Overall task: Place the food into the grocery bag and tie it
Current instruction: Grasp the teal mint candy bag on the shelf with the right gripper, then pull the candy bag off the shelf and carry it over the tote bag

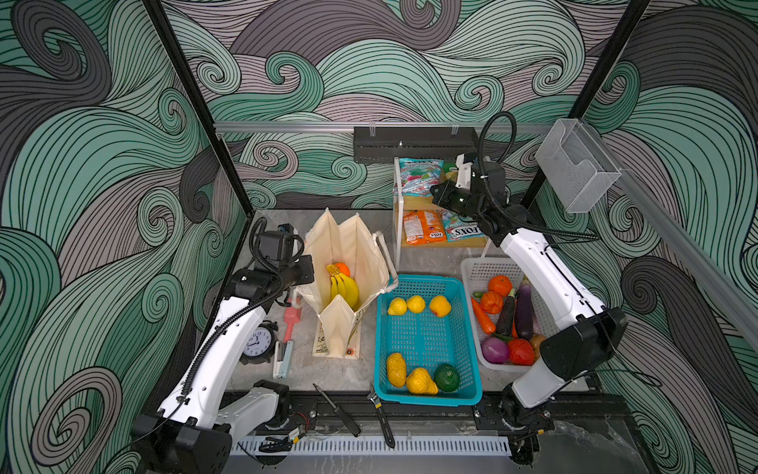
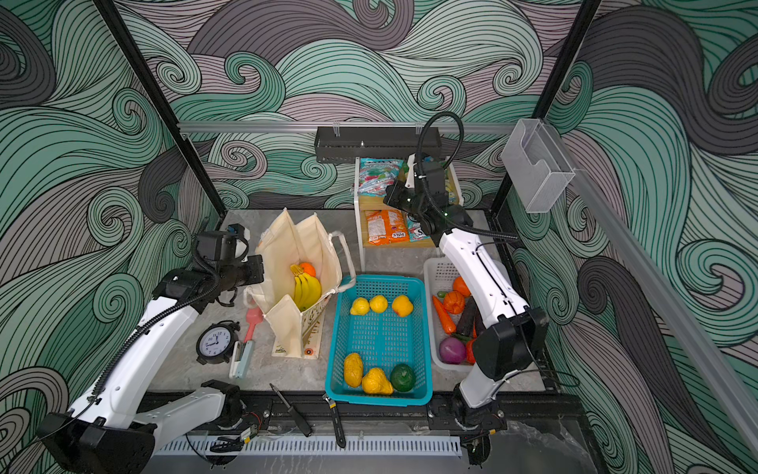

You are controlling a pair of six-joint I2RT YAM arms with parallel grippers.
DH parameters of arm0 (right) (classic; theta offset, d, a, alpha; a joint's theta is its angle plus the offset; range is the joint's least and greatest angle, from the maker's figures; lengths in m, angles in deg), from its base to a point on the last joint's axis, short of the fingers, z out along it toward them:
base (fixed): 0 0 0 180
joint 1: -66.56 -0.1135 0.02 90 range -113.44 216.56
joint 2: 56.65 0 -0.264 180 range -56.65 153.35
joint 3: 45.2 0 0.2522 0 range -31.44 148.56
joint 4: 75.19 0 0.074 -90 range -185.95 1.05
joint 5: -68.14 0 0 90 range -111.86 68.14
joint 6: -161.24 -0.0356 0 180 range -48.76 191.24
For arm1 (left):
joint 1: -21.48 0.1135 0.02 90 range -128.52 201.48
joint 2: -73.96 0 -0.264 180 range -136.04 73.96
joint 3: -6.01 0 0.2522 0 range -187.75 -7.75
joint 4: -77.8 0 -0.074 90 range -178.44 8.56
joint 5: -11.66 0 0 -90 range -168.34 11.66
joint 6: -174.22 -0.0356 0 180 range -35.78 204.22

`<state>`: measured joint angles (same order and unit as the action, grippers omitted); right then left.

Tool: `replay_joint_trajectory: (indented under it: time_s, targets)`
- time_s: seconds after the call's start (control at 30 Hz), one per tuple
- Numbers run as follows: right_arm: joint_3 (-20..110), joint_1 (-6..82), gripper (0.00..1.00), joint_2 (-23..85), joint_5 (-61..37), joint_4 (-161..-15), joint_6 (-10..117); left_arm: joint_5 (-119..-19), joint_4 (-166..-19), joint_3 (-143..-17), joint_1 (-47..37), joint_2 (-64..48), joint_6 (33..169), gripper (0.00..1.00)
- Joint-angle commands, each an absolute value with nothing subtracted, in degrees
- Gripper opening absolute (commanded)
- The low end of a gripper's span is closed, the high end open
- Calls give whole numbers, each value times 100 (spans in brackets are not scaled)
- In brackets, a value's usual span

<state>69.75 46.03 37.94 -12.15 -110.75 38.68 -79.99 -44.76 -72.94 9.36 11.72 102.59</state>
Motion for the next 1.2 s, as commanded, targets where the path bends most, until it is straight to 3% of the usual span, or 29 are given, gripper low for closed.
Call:
replay_joint_trajectory:
  time_s: [0.0, 1.17]
  targets:
    - [7326, 4635, 1, 3774, -1034, -11261, 4094, -7904, -4309, -7244, 990, 1244, 10189, 0]
    - [10308, 4578, 0, 4521, -371, -12755, 4905, -7801, -4350, -7200, 1004, 1323, 10215, 0]
